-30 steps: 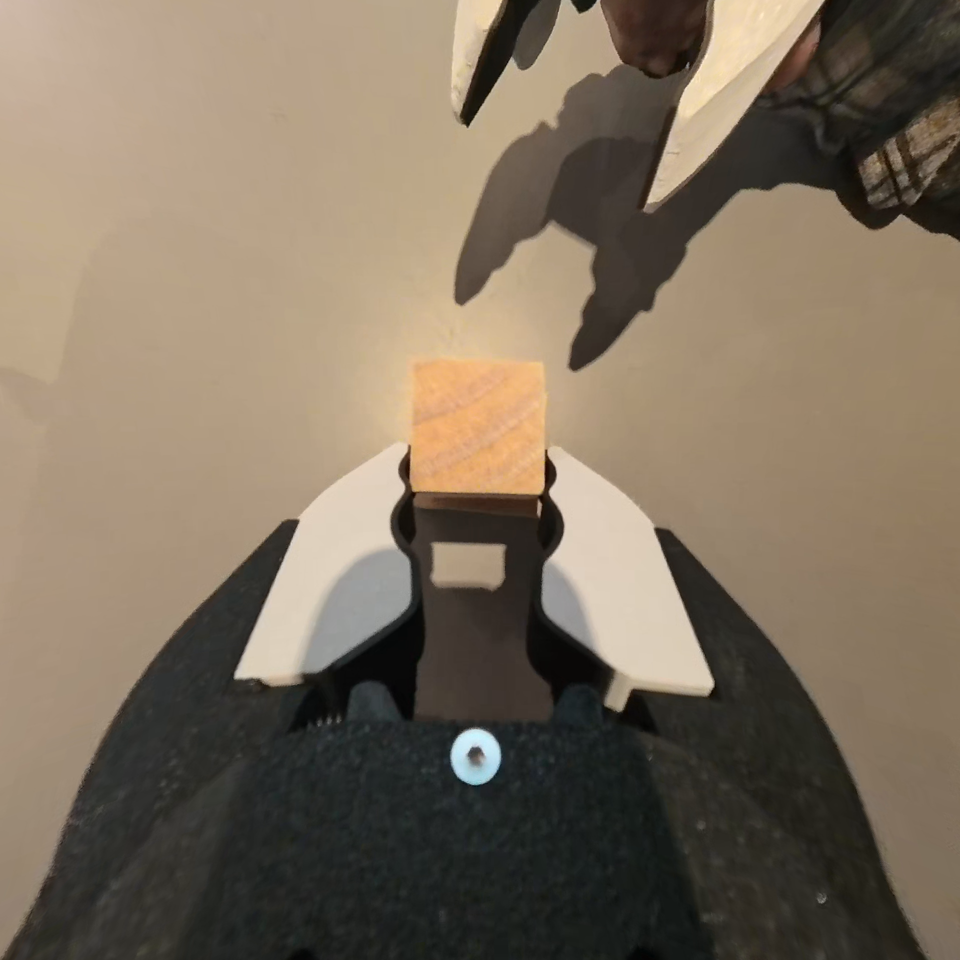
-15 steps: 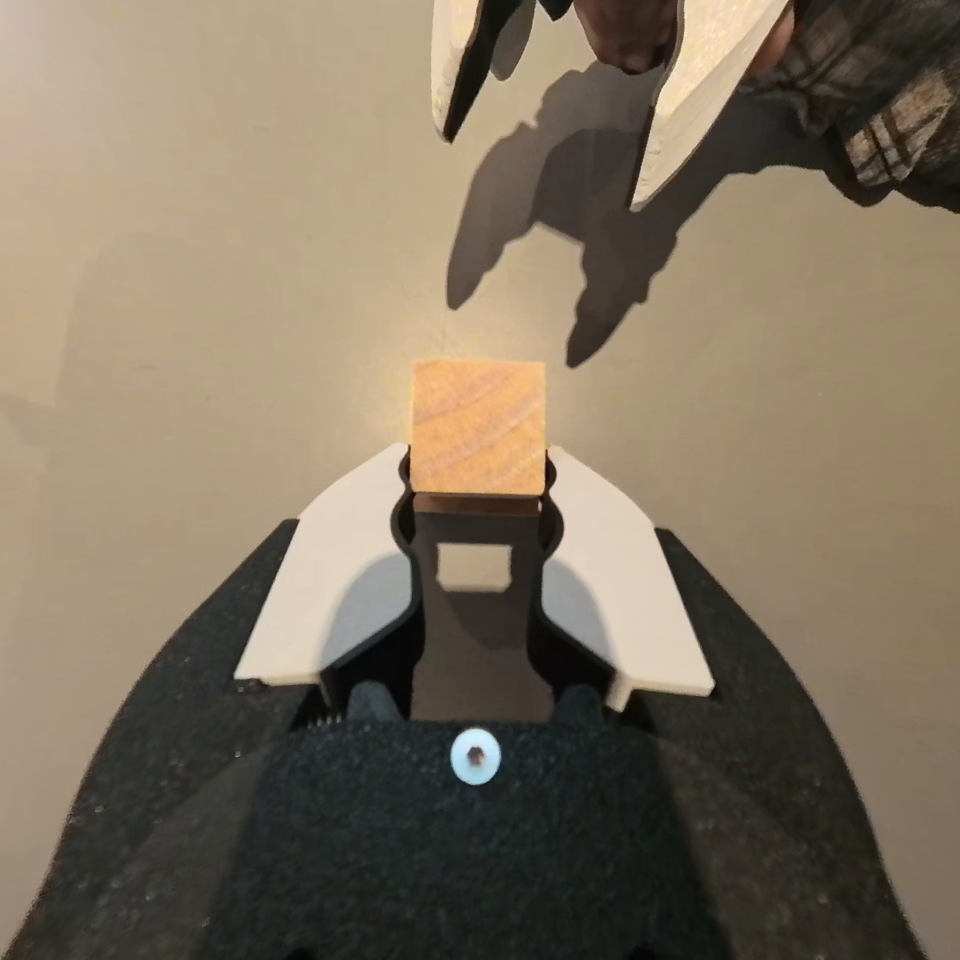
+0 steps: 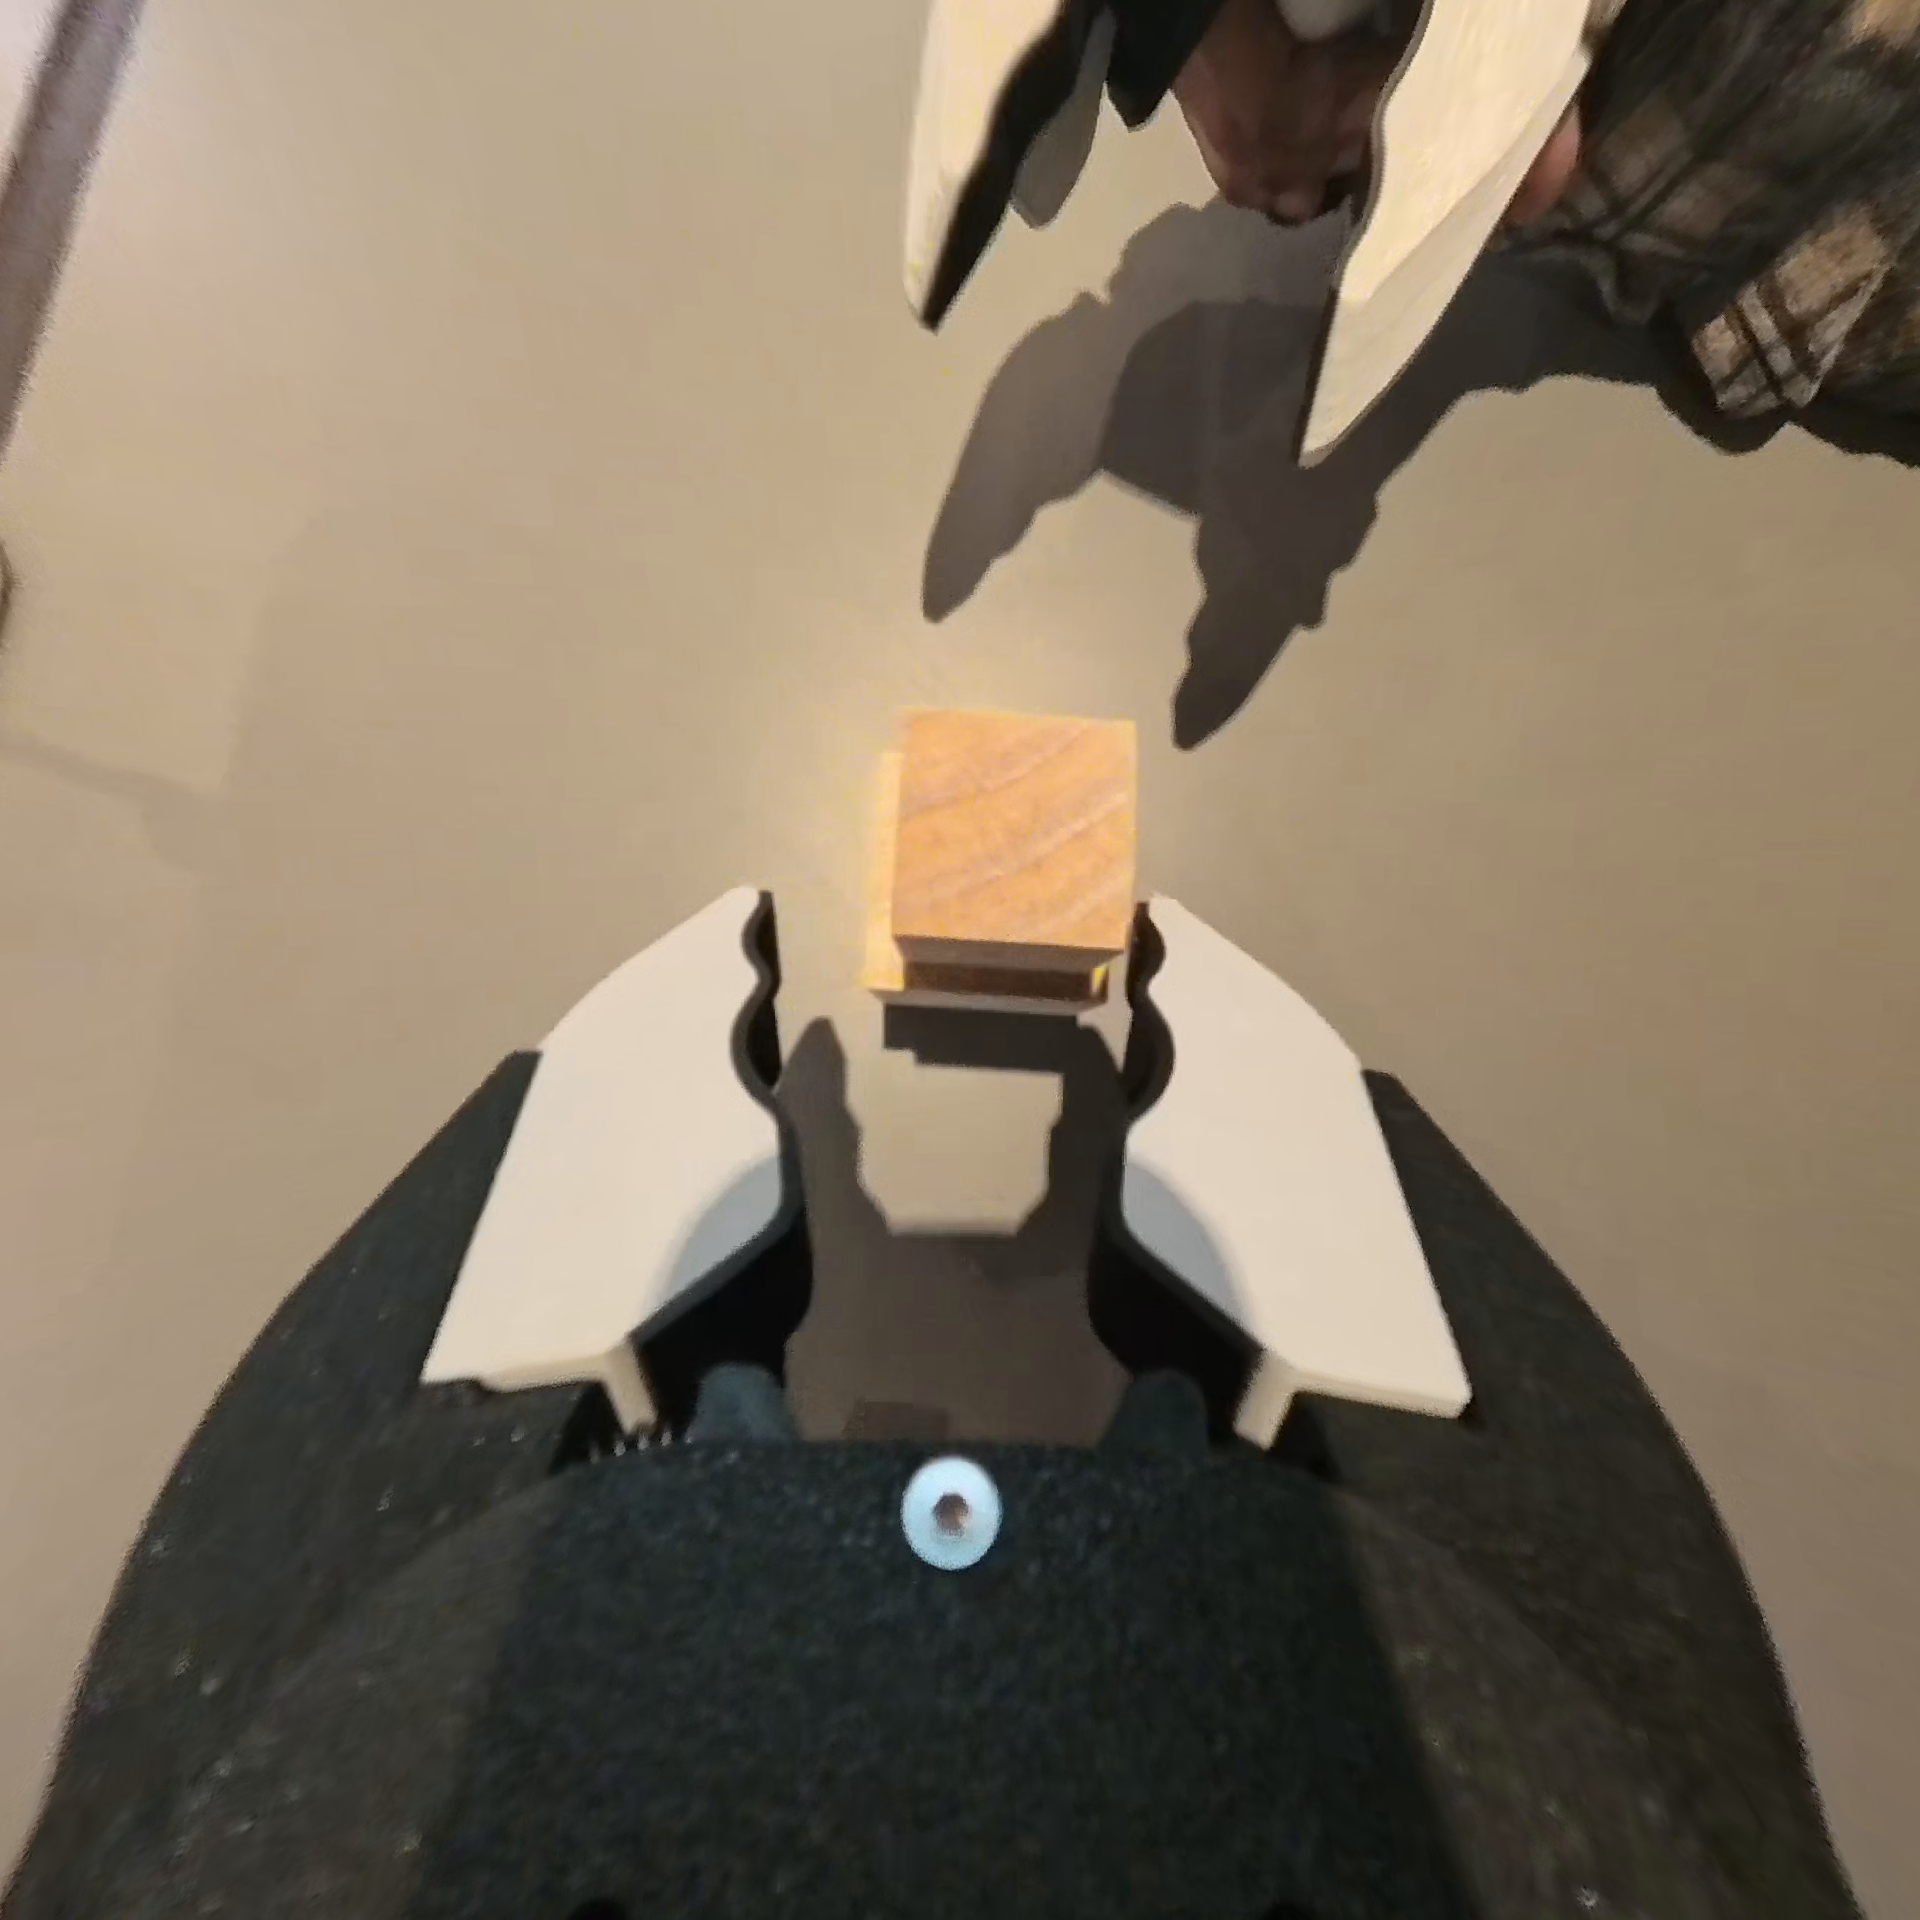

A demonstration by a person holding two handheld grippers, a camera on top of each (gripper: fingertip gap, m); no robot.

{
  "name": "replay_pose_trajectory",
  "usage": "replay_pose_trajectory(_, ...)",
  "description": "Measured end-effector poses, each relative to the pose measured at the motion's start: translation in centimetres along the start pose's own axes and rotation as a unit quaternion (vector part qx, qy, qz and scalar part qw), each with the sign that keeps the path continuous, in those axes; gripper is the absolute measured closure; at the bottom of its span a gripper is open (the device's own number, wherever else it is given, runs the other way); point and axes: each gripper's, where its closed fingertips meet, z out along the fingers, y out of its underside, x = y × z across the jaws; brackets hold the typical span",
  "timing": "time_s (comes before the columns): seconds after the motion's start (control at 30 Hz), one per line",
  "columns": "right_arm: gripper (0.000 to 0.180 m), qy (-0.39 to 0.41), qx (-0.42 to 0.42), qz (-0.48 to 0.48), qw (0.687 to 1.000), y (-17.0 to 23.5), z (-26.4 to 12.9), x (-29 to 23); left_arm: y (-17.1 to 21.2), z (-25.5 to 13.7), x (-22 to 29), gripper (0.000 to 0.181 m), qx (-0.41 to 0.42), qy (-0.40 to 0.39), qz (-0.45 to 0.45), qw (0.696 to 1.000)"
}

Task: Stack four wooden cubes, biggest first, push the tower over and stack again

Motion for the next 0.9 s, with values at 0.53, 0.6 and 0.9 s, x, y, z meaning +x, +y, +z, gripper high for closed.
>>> replay_pose_trajectory(0.53, 0.110, -0.013, -0.009, -0.002, 1.000, 0.3, 0.5, -0.6, 10.2, -8.7, -2.6, 0.111, 0.072, -0.023, -0.045, 0.996)
replay_pose_trajectory(0.6, 0.110, -0.014, -0.010, -0.002, 1.000, 0.4, 0.5, -0.6, 11.1, -7.8, -2.2, 0.112, 0.068, -0.013, -0.044, 0.997)
replay_pose_trajectory(0.9, 0.111, -0.019, -0.021, 0.004, 1.000, 1.0, 0.9, -0.5, 13.7, -5.1, -1.8, 0.124, 0.017, -0.002, -0.032, 0.999)
